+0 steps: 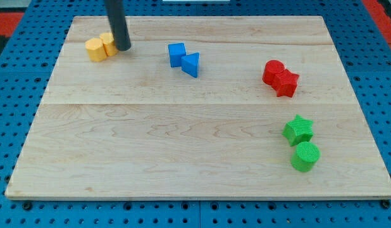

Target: Move the blue blocks to the bottom left of the board

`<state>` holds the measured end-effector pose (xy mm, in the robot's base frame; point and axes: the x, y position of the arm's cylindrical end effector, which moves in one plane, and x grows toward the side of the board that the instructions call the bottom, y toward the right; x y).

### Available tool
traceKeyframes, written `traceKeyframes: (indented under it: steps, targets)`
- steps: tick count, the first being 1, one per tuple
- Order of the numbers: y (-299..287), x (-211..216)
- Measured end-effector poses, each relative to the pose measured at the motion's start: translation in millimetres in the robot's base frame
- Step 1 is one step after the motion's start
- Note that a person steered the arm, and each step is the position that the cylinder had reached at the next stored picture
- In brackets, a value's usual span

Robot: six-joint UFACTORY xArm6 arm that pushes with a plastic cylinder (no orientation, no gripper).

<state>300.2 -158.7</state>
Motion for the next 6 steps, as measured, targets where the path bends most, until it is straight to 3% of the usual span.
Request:
traceKeyframes:
  steps: [2, 6]
  targets:
    - [10.6, 23.5]
    - [3.4, 23.5]
